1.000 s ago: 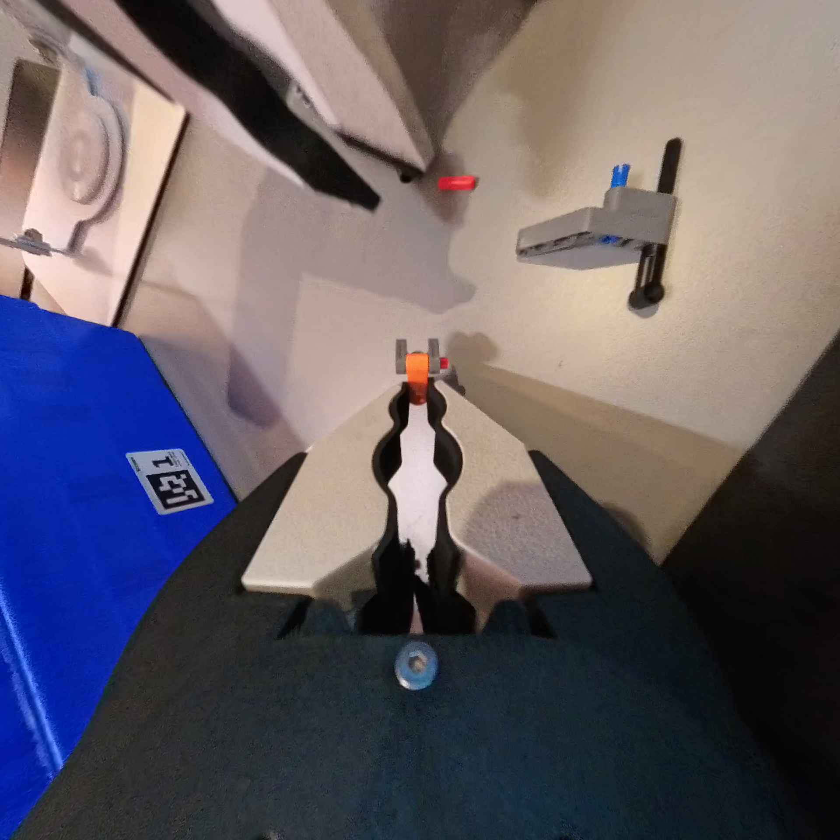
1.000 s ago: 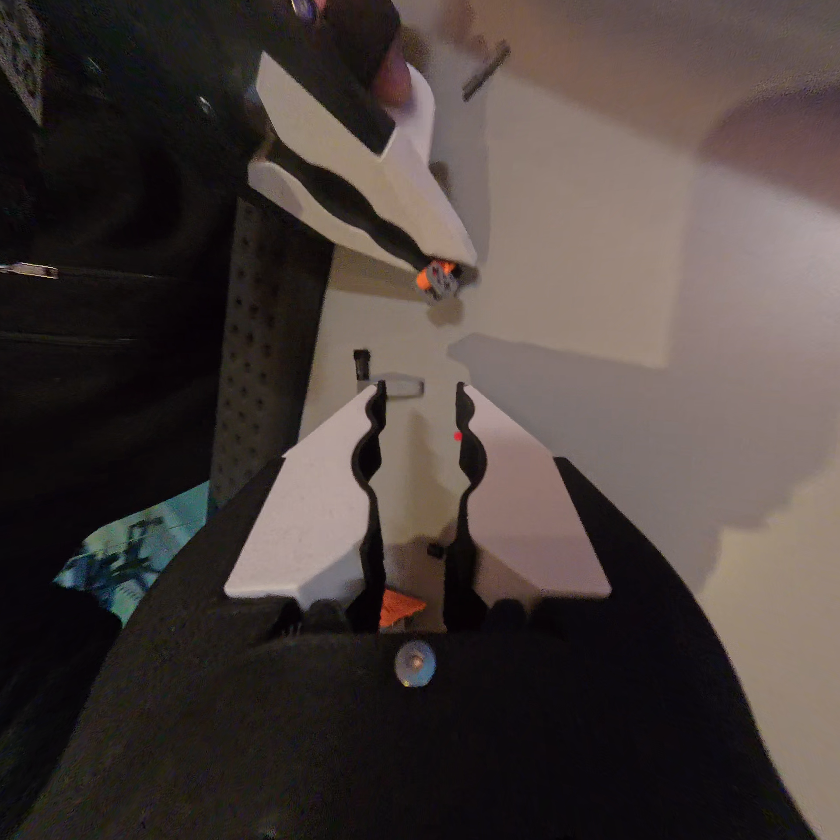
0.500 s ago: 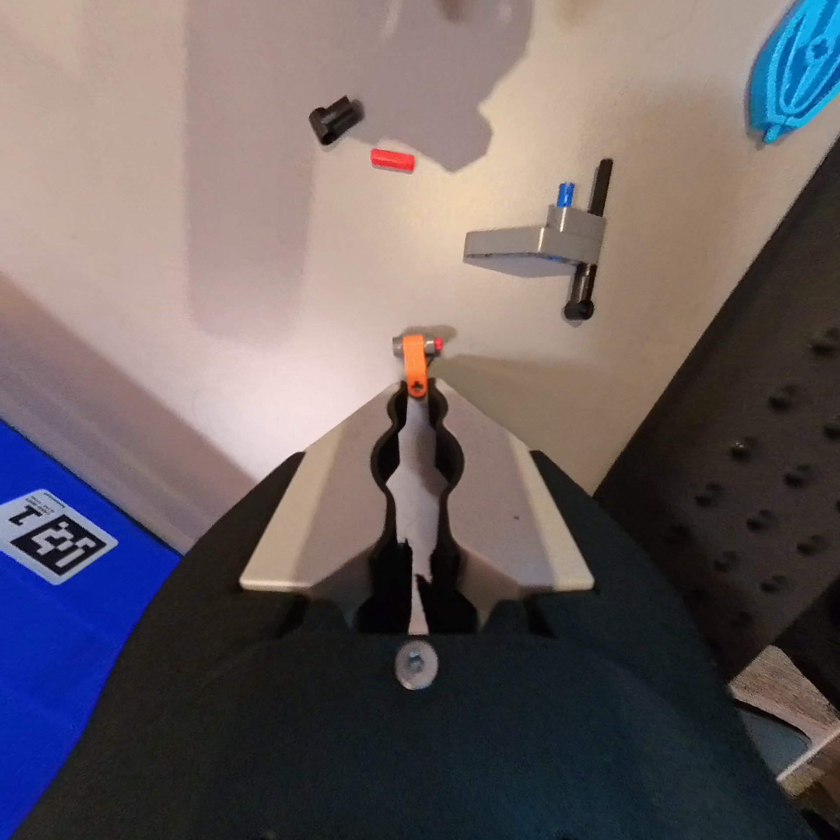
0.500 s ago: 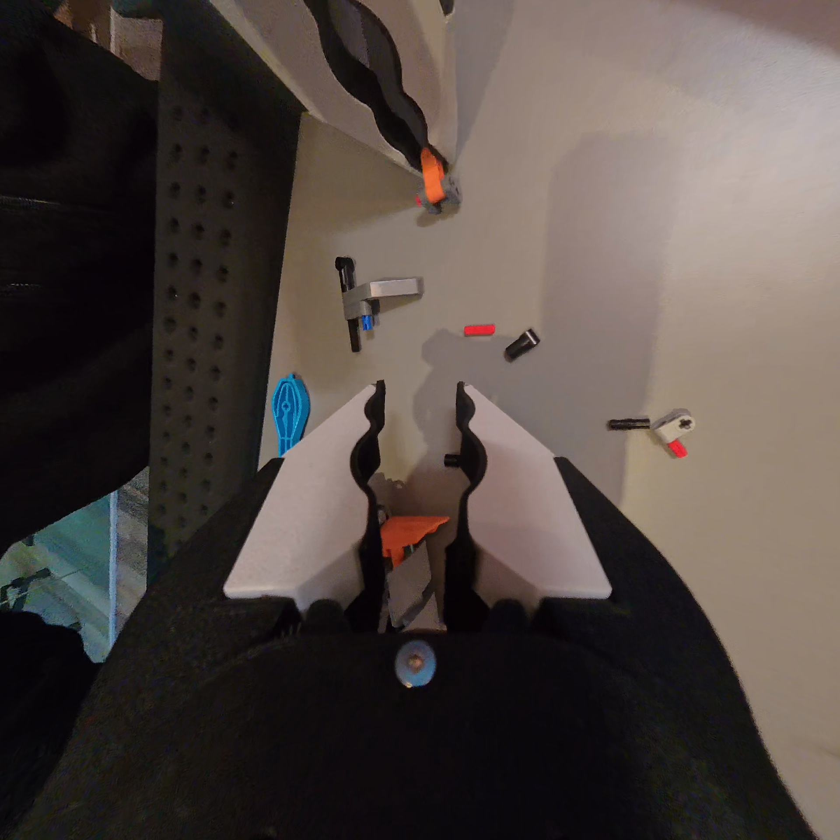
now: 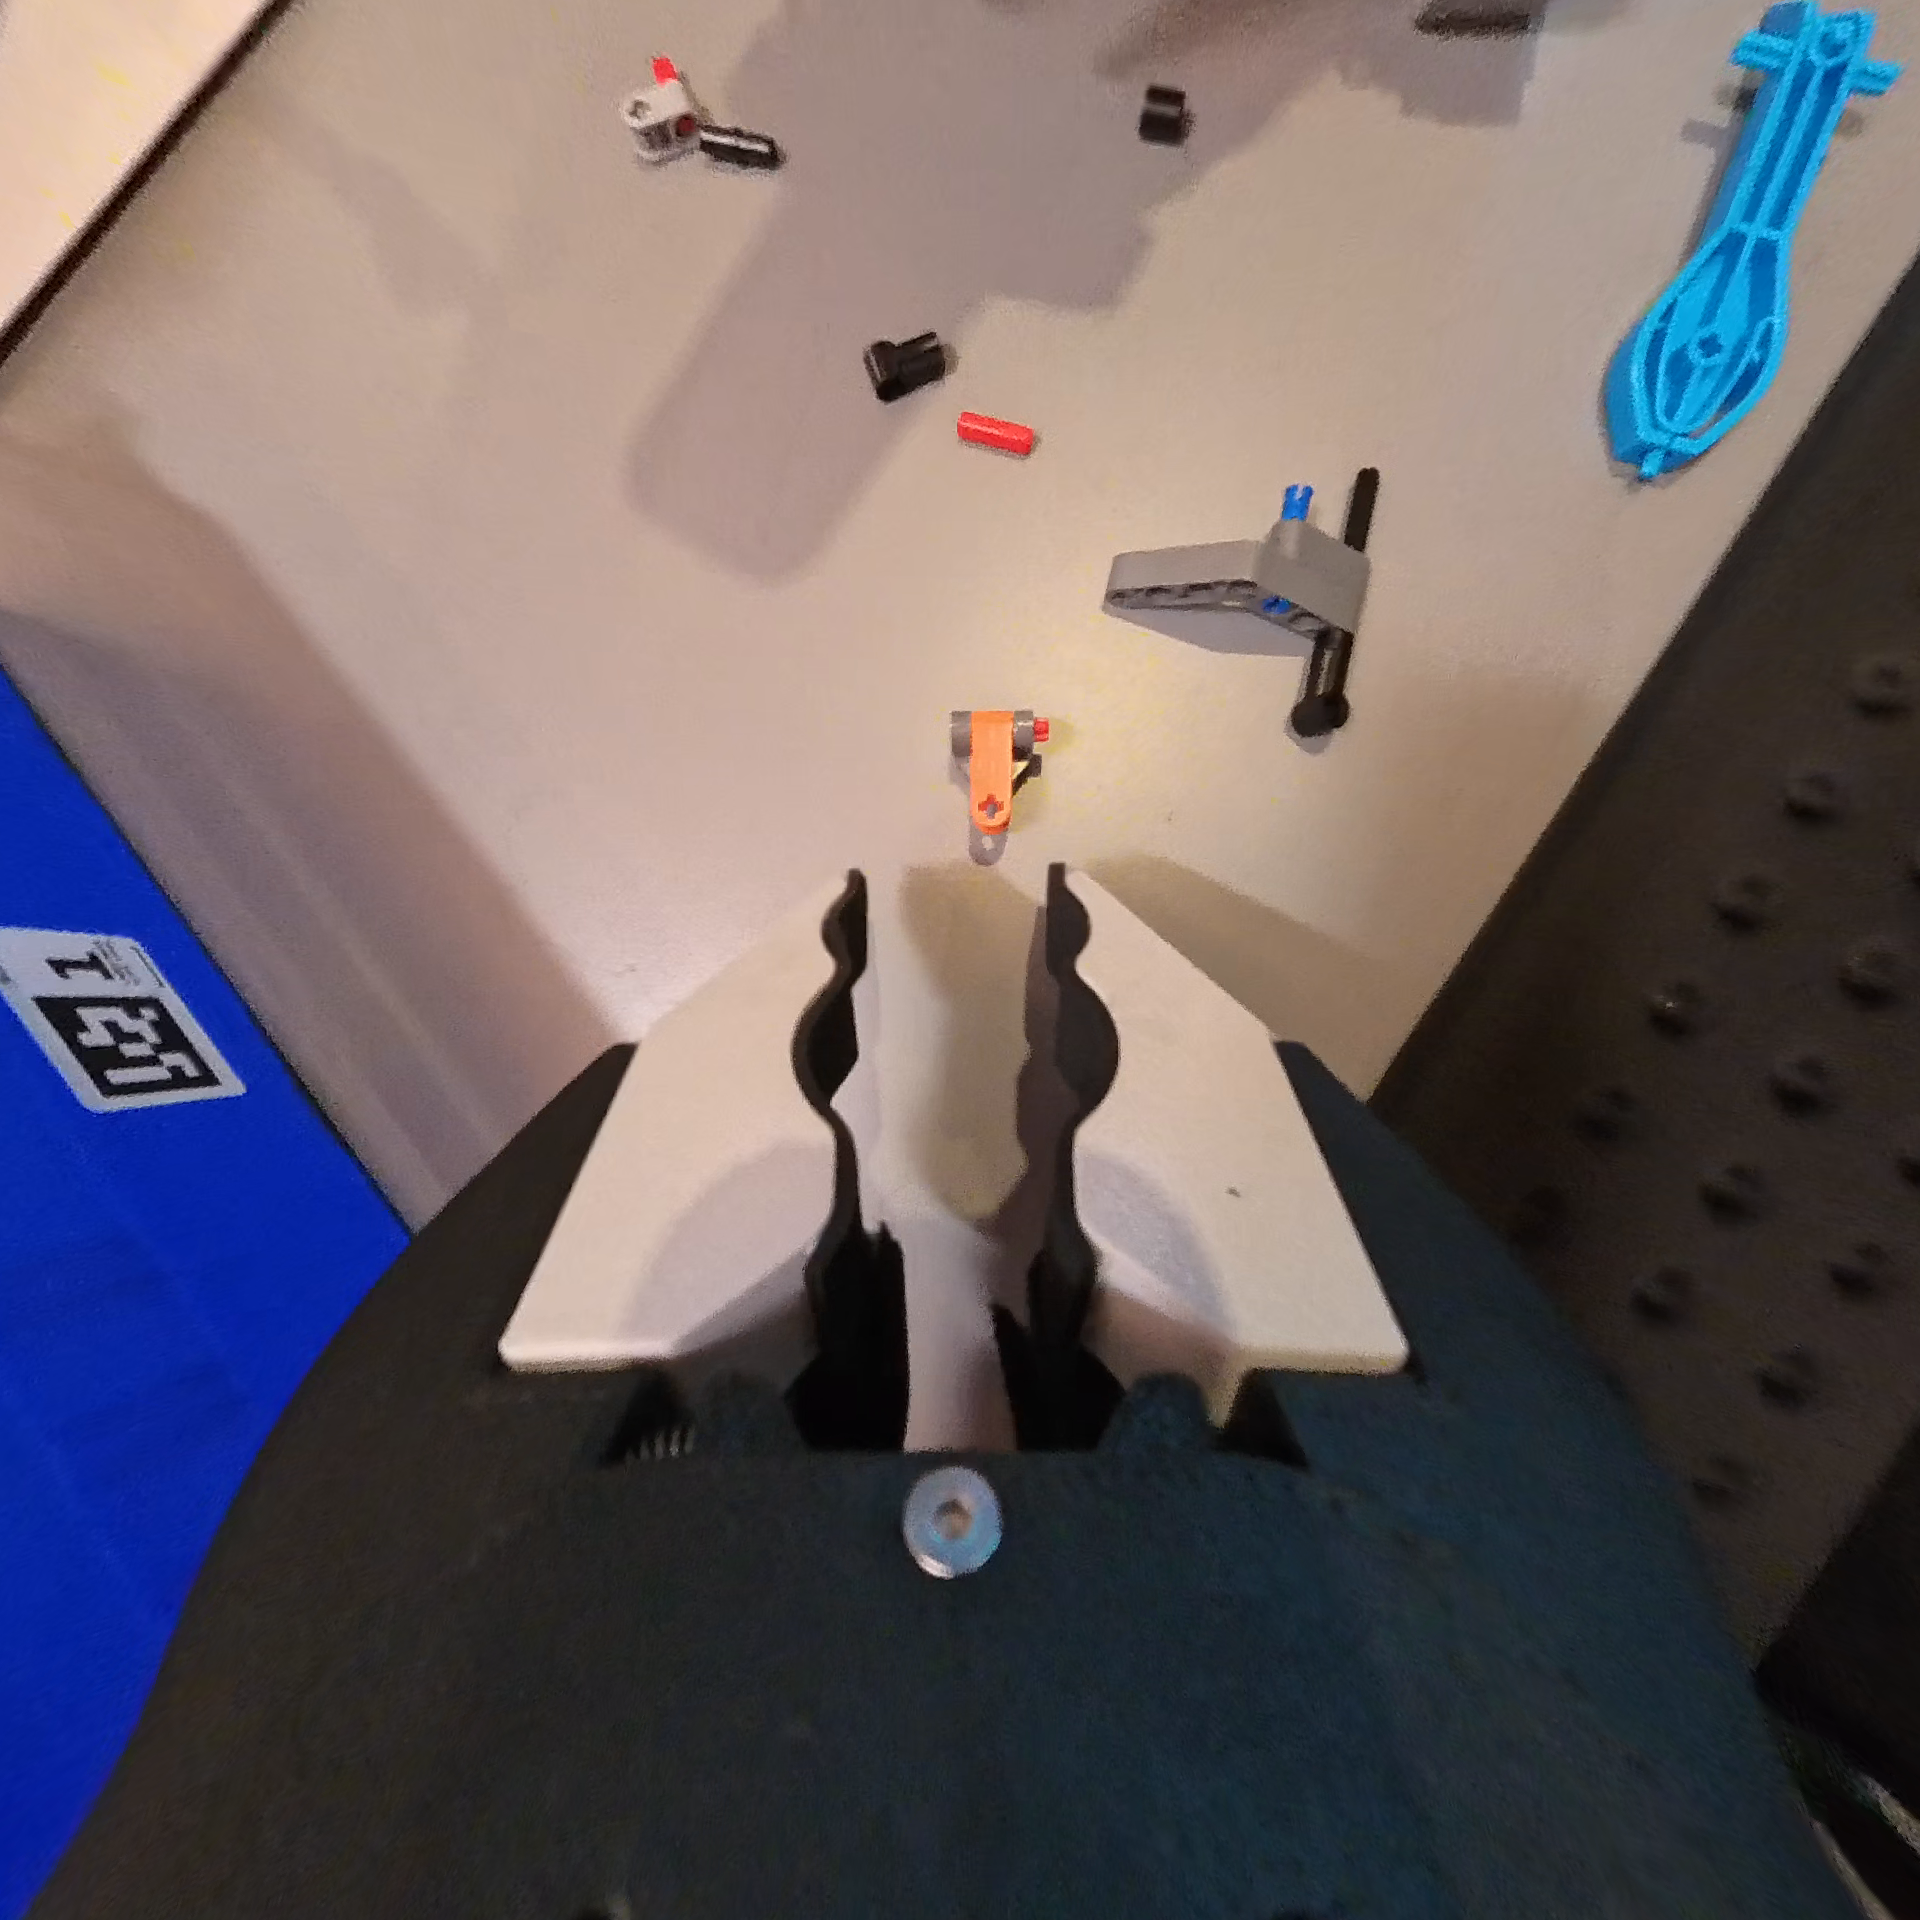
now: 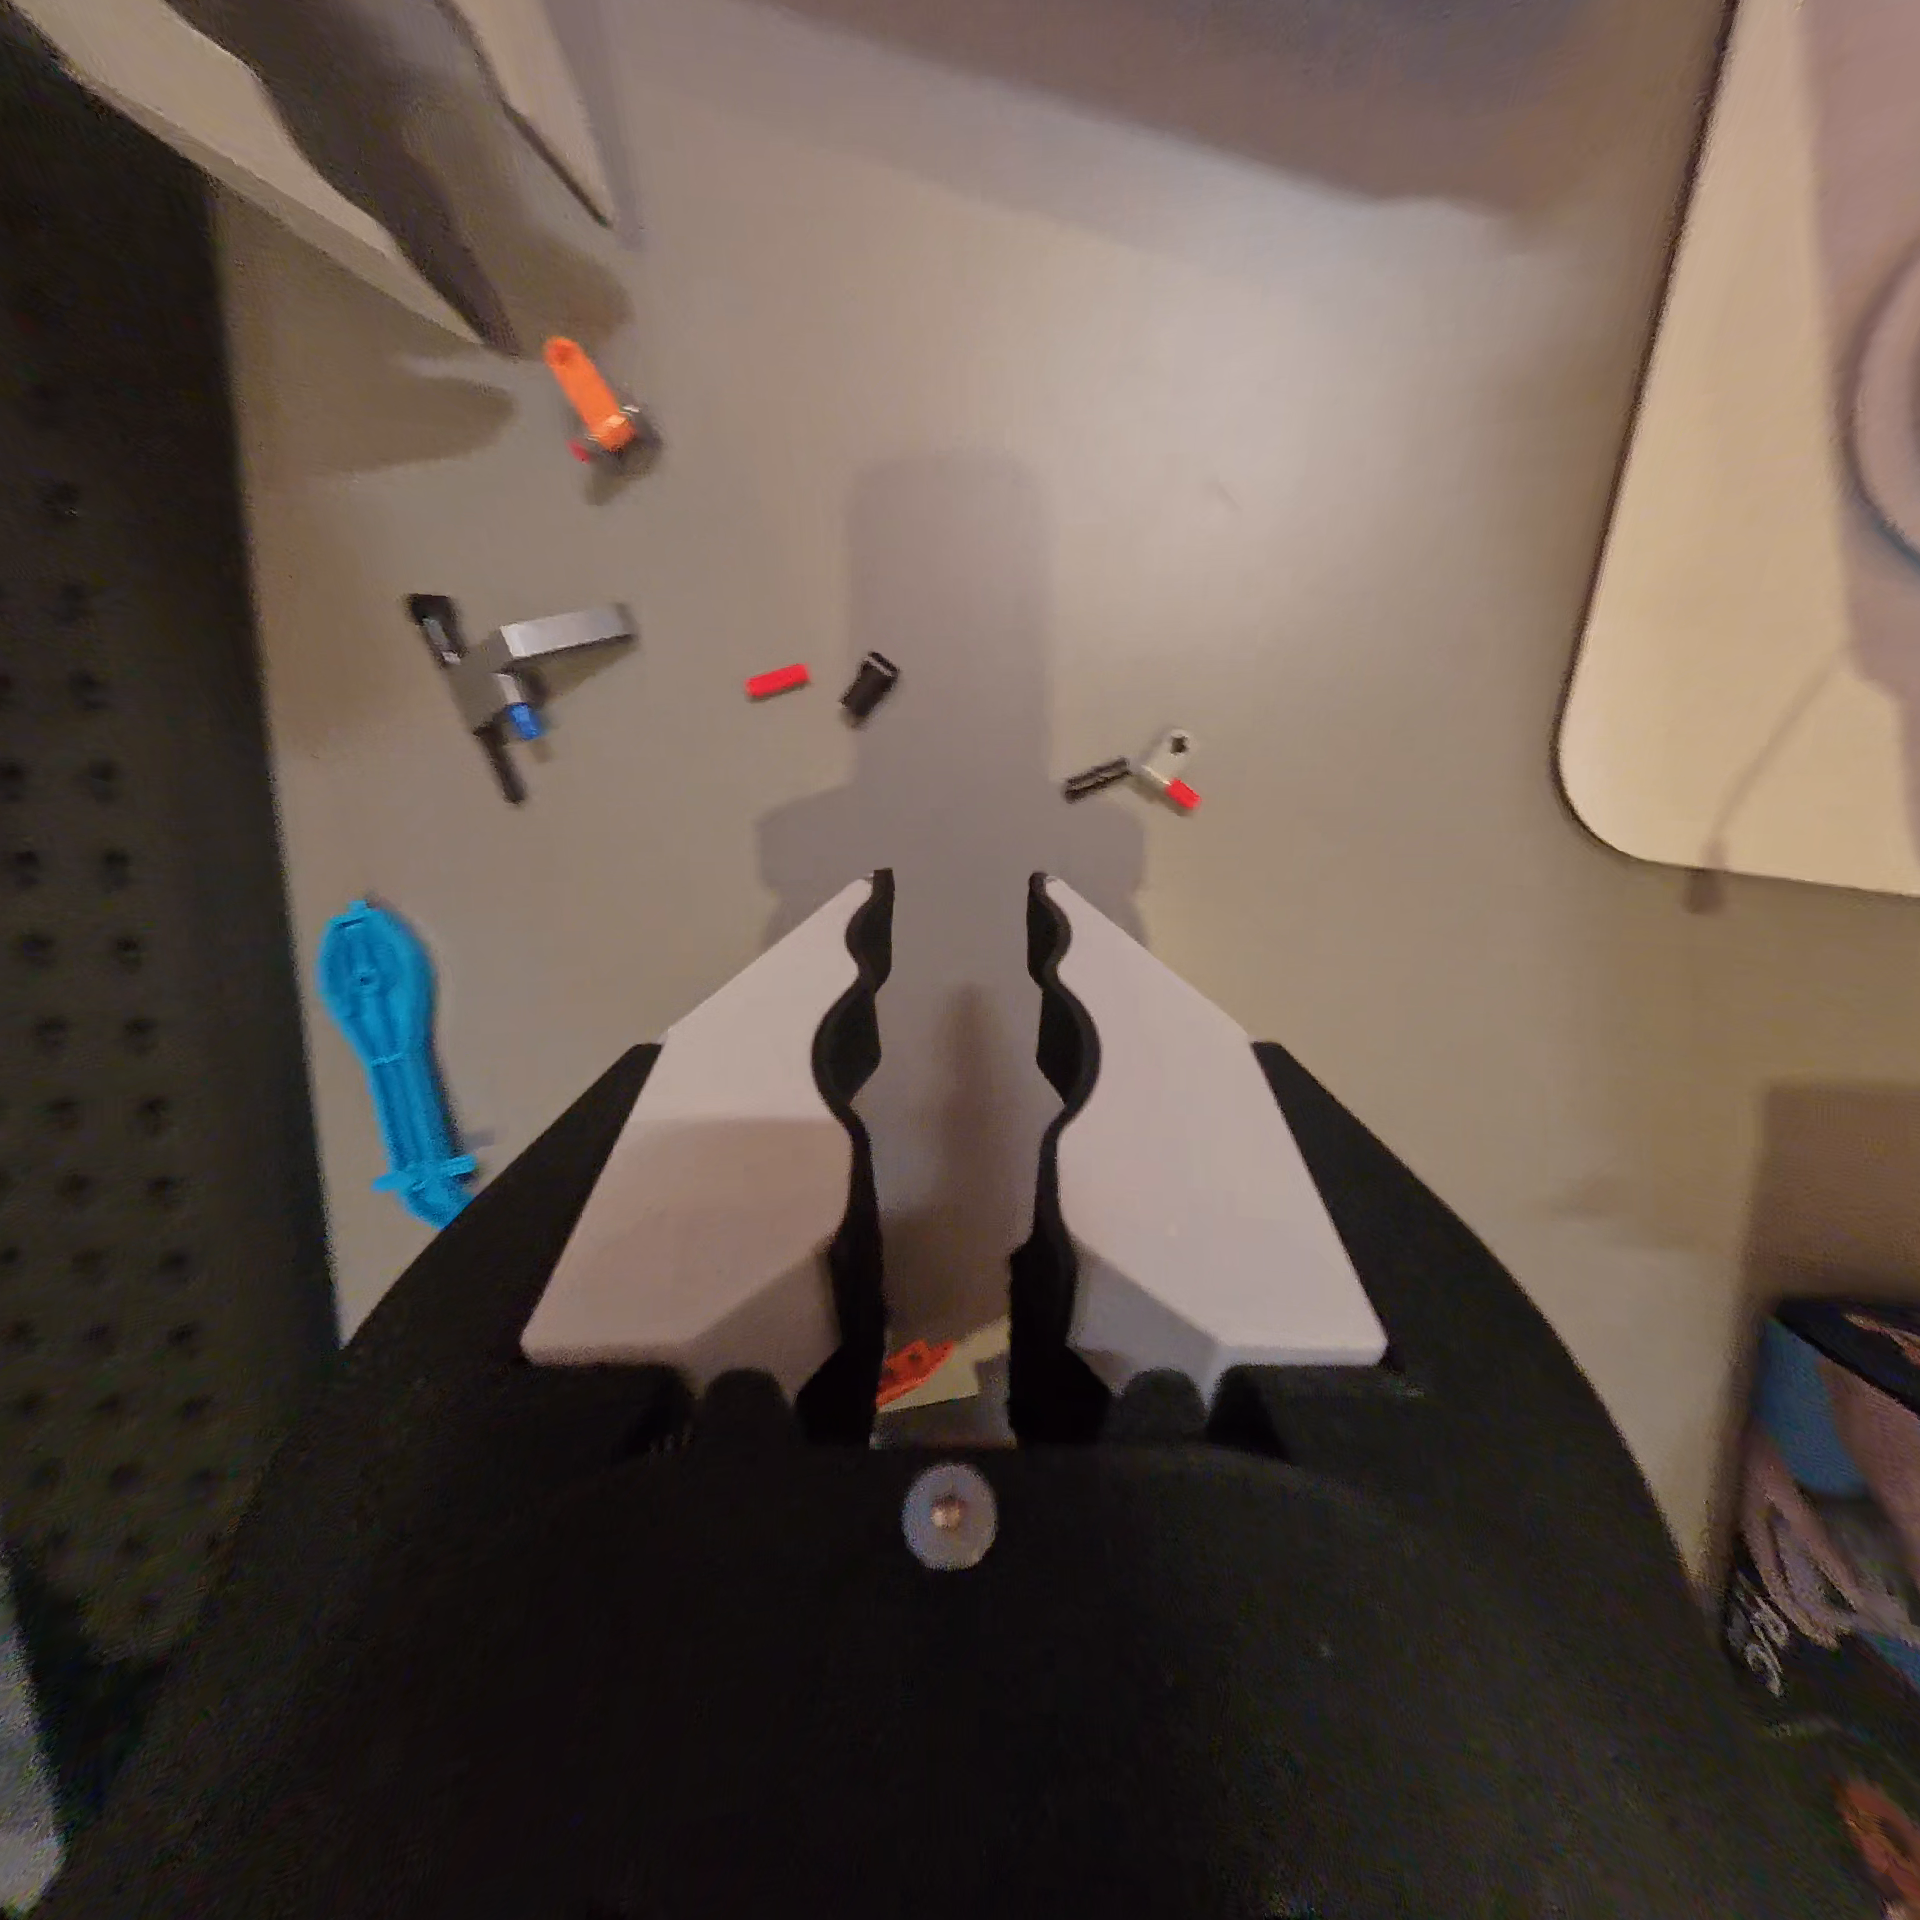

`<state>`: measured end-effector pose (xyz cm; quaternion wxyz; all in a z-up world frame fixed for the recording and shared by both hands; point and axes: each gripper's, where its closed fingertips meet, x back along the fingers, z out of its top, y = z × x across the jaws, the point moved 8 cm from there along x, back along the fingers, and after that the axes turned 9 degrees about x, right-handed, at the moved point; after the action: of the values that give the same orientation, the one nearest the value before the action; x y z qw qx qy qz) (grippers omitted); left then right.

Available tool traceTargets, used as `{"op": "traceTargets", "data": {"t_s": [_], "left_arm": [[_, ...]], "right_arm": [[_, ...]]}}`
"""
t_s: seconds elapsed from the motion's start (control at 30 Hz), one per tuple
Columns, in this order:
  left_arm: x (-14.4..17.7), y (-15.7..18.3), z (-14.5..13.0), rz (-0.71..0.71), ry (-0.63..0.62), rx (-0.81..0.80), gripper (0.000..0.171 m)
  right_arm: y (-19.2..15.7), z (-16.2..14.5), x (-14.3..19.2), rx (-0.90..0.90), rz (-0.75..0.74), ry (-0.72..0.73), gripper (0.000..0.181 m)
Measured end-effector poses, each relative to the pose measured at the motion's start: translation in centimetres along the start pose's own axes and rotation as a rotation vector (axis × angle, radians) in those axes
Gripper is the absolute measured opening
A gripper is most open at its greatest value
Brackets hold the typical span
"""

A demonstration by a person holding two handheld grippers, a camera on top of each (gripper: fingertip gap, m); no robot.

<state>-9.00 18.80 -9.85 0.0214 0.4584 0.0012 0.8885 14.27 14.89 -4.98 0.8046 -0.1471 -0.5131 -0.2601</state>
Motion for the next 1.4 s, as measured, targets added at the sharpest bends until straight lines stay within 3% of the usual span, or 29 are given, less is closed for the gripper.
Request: {"op": "traceTargets", "data": {"t_s": [0.1, 0.4, 0.6, 0.77, 0.87, 1.1, 1.4], "left_arm": [[-0.1, 0.0, -0.5, -0.001, 0.043, 0.02, 0.032], [0.6, 0.2, -1.6, -0.003, 0.138, 0.018, 0.031], [0.6, 0.3, -2.0, -0.017, 0.166, 0.021, 0.031], [0.5, 1.0, -2.0, -0.048, 0.172, -0.004, 0.031], [0.3, 1.0, -2.1, -0.028, 0.162, -0.022, 0.031], [0.9, 0.6, -2.6, -0.001, 0.167, 0.0, 0.034], [3.6, 0.2, -3.8, 0.055, 0.257, 0.002, 0.044]], "right_arm": [[0.7, -0.4, -1.2, -0.019, -0.083, -0.03, 0.024], [-2.4, 0.9, -4.4, 0.033, 0.019, -0.066, 0.023], [-1.8, 0.2, -3.2, -0.013, -0.009, -0.043, 0.02], [-5.3, 0.4, -2.6, 0.095, 0.099, -0.025, 0.02], [-5.9, 0.2, -1.9, 0.108, 0.017, -0.026, 0.016], [-2.5, -2.8, 2.7, -0.07, -0.229, 0.036, 0.02], [-1.5, -4.4, 4.8, -0.119, -0.358, 0.025, 0.031]]}}
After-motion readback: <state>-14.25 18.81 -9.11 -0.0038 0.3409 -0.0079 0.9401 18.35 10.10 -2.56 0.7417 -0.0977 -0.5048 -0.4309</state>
